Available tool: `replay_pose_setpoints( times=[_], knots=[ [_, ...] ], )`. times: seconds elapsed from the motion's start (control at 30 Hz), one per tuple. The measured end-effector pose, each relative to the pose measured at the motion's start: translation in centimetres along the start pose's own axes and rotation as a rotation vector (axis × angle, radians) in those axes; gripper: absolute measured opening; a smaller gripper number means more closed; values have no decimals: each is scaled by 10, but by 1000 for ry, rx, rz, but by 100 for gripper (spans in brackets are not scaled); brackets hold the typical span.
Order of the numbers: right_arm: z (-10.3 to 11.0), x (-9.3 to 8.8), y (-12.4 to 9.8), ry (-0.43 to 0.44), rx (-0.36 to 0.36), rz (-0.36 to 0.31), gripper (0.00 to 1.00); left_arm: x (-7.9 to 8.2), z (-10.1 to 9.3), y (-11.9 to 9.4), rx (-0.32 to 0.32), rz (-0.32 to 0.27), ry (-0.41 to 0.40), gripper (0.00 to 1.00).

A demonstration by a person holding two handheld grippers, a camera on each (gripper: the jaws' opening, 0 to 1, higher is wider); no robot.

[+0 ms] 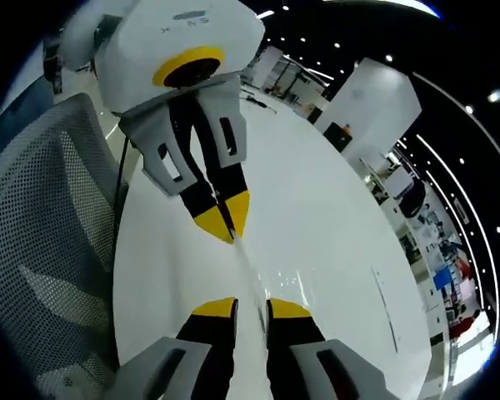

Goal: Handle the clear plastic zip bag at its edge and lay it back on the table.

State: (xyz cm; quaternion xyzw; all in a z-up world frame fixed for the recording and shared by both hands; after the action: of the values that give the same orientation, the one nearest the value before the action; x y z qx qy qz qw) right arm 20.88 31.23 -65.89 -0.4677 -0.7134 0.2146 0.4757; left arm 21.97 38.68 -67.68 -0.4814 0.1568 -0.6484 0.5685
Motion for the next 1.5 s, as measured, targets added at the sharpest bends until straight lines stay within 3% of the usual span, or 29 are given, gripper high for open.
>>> replay_pose_setpoints(
  times=[0.2,0.7,1.5],
  knots=[
    [3,16,3,-60,15,-19,10,4,-3,-1,-12,-12,35,0],
    [9,26,16,-131,62,-29,4,4,-7,-6,-29,-29,72,0],
    [13,24,20,-168,62,12,0,6,-9,-5,-46,-18,87,0]
  ],
)
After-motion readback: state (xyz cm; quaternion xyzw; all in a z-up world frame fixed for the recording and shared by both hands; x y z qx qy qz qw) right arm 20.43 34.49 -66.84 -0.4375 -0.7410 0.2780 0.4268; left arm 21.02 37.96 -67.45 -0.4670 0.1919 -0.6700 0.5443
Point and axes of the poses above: the point that each gripper's makers call its tool centre point, and the gripper's own axes: y roughly forward along the fingers, z roughly to its left, x roughly out of its top, the point moved 4 cm from there along -y, roughly backward along the fingers, and after that the axes turned 8 degrees about z, right-handed, at the moved point
